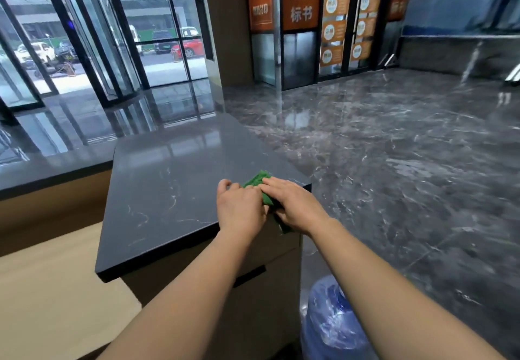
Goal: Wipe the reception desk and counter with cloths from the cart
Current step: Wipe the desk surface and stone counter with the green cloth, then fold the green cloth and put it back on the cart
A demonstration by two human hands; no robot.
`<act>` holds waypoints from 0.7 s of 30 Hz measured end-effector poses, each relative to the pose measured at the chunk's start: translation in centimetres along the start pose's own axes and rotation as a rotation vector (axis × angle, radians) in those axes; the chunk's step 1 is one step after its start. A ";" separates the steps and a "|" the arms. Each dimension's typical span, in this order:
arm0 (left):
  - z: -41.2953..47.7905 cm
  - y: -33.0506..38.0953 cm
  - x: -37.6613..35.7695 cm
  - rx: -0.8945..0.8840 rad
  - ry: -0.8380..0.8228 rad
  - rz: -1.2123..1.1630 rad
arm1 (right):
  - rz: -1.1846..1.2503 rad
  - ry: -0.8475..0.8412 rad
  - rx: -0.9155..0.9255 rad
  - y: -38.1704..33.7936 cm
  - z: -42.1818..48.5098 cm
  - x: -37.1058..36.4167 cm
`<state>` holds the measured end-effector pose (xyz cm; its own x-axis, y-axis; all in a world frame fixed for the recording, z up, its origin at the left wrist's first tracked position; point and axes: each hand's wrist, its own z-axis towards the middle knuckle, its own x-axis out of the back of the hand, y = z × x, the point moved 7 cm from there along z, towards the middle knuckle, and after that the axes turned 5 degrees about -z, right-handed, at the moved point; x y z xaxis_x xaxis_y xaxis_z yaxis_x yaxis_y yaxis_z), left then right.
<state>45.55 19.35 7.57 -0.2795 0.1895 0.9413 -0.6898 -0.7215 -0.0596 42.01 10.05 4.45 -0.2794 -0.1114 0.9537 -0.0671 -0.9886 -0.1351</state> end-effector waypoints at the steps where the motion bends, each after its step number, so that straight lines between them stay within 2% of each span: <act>1: 0.6 0.9 -0.2 -0.018 0.002 -0.007 | 0.001 0.007 -0.018 1.1 -0.2 0.3; 7: 4.6 6.2 -1.1 -0.125 0.034 -0.072 | 0.020 0.027 -0.149 7.0 -1.2 1.6; 11: 6.9 8.9 -2.2 -0.156 -0.011 -0.183 | 0.040 0.059 -0.276 10.1 -2.4 2.5; 13: 8.3 10.2 -2.7 -0.177 -0.083 -0.366 | 0.035 0.101 -0.360 11.7 -3.6 3.3; 15: 9.7 11.2 -3.5 -0.159 -0.227 -0.579 | 0.052 0.167 -0.448 13.5 -5.0 4.4; 19: 12.3 13.3 -3.7 0.075 -0.415 -1.150 | 0.047 0.245 -0.609 16.9 -8.3 6.3; 21: 12.8 15.3 -4.0 0.176 -0.515 -1.297 | 0.047 0.290 -0.661 17.9 -9.9 7.4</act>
<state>44.67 -0.93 7.14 0.7813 0.5412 0.3108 -0.1624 -0.3046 0.9386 29.23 -7.50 6.42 -0.5327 -0.0301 0.8458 -0.5883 -0.7052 -0.3957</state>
